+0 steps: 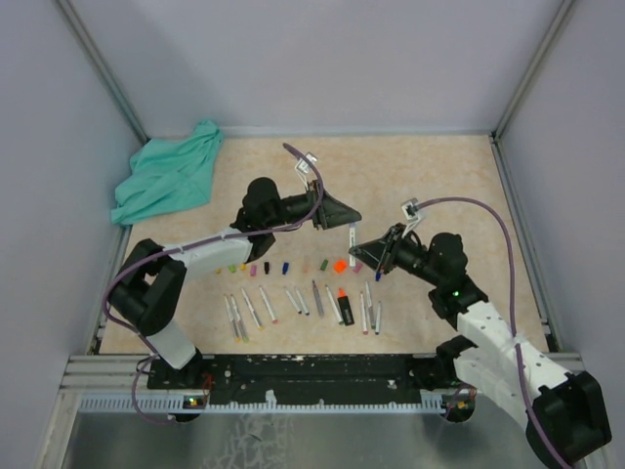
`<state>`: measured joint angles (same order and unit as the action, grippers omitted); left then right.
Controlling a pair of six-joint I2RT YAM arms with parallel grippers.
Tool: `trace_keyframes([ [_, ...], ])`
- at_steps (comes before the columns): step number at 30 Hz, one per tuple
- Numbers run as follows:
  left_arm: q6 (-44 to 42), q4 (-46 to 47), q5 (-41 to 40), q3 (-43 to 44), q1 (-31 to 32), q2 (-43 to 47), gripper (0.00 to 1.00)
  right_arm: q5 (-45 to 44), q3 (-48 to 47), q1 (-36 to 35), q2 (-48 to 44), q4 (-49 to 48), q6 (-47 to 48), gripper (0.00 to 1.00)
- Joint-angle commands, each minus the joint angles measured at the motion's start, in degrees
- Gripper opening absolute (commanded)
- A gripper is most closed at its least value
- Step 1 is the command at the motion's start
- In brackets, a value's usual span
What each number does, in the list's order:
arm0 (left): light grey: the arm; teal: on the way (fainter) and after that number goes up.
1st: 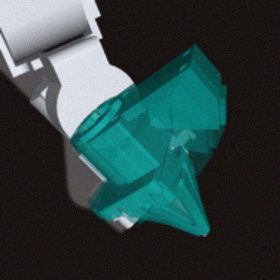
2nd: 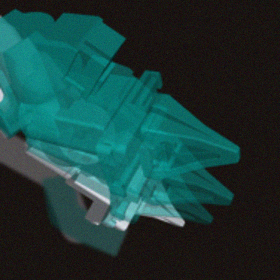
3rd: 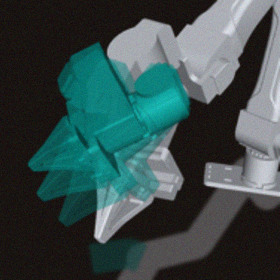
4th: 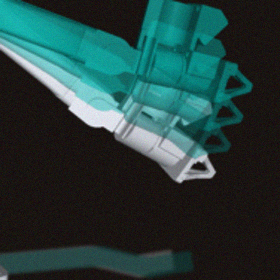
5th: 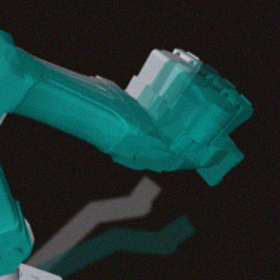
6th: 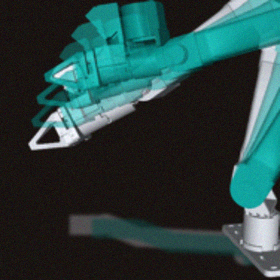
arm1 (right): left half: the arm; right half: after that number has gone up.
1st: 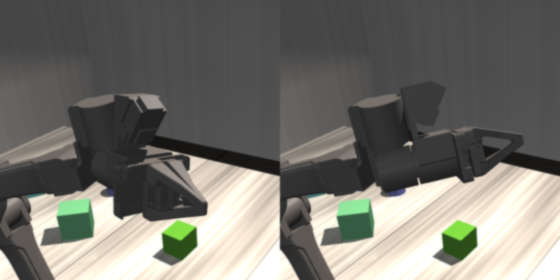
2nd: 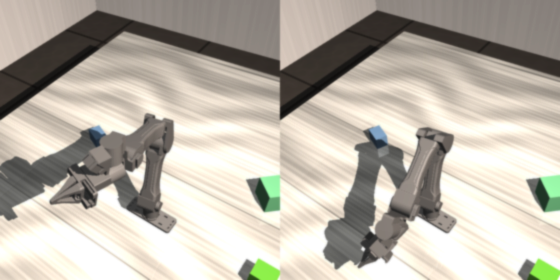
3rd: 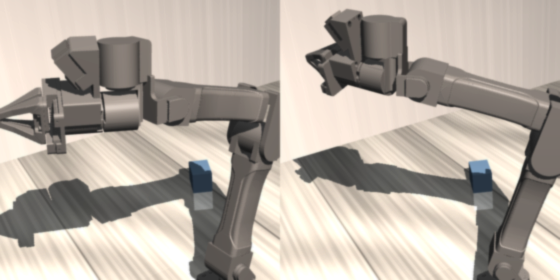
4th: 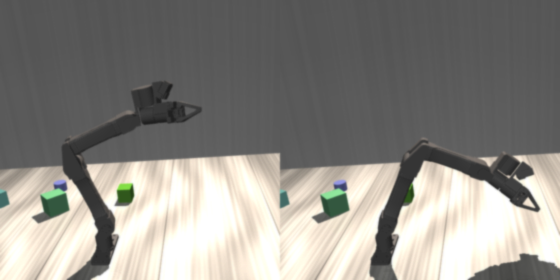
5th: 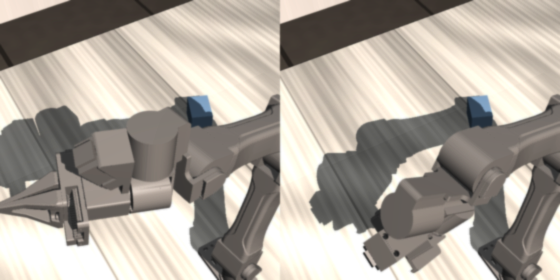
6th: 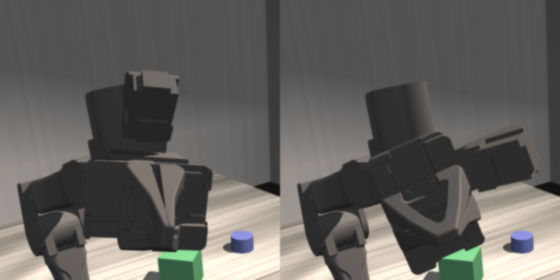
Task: Open the pen caps
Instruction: Open the pen cap from the pen.
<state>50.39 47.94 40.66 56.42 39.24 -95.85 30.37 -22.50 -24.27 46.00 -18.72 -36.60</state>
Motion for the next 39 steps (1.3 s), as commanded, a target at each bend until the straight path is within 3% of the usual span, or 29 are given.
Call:
trace_keyframes([
  [1,0.93,3.75,2.62,-0.88,0.31,0.65,0.24,-2.20,-3.46,-0.64,-0.40,-0.21,1.42,0.00],
  [7,0.51,4.07,3.30,-2.23,0.31,1.63,0.00,-2.82,-3.92,-0.86,-2.35,2.09,1.79,0.01],
  [9,0.50,4.97,2.61,-3.45,0.31,2.60,0.00,-2.35,-3.57,-0.86,-3.33,2.38,1.30,0.08],
  [12,0.93,7.30,0.84,-5.96,0.31,4.81,0.00,-1.73,-2.03,-1.22,-5.57,0.78,-0.49,0.39],
  [15,2.17,9.94,-0.66,-8.90,0.35,7.10,0.00,-2.44,-1.99,-2.69,-7.53,1.11,-0.96,0.53],
  [23,5.06,16.05,-3.27,-14.75,0.66,10.81,0.00,-8.84,-5.94,-11.49,-3.85,3.40,0.30,0.58],
  [29,4.95,17.82,-4.83,-16.96,0.75,12.01,0.00,-14.18,-8.41,-17.40,0.47,4.50,1.32,0.53],
  [36,3.79,17.83,-7.27,-17.35,0.42,13.27,0.00,-16.31,-9.11,-19.86,1.52,5.75,0.90,0.08],
  [39,3.73,17.60,-6.66,-16.54,0.14,13.25,0.00,-16.68,-9.18,-20.33,0.85,6.38,0.82,0.00],
])
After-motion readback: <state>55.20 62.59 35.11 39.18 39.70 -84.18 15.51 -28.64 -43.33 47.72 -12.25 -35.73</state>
